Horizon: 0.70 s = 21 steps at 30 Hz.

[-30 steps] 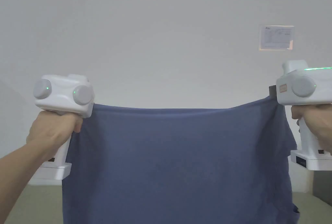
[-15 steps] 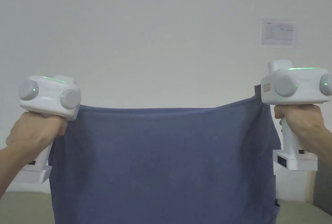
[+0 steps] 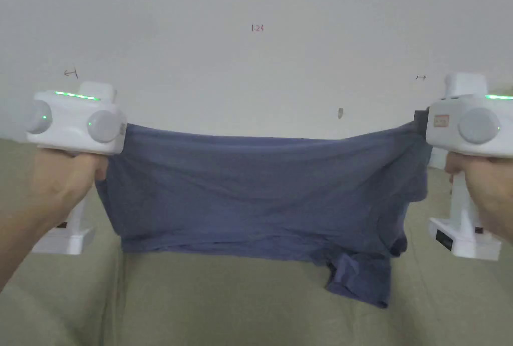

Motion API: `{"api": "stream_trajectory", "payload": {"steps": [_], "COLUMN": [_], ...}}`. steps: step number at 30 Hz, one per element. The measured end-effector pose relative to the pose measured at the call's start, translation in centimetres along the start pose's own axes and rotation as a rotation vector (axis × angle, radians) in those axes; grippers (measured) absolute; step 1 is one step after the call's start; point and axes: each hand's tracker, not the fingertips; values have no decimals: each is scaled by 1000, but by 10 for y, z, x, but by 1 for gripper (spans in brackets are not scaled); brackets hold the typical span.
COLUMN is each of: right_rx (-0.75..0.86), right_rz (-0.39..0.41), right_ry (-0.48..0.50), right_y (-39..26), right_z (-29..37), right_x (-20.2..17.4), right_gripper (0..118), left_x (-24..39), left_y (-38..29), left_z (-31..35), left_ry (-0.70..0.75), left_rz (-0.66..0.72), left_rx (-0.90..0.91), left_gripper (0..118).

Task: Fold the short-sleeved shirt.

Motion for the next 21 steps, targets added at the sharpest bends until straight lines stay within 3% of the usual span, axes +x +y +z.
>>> {"api": "stream_trajectory", "payload": {"steps": [4, 7, 11, 21], "right_rx": [-36, -69, -147, -279], "right_rz": [-11, -76, 37, 55], "right_ry": [18, 55, 72, 82], "right_y": [-53, -91, -140, -252], "right_z": [27, 56, 104, 225], "right_x": [10, 18, 17, 30], "right_gripper": [7, 7, 7, 7], "left_x": [-9, -16, -27, -65], "left_y": [-51, -86, -140, -261], "left_z": [13, 30, 67, 163], "left_ry": [-21, -40, -62, -100], "left_rz": [-15, -31, -40, -26], "left_rx": [-12, -60, -101, -215], "left_gripper": [2, 2, 2, 2]}}
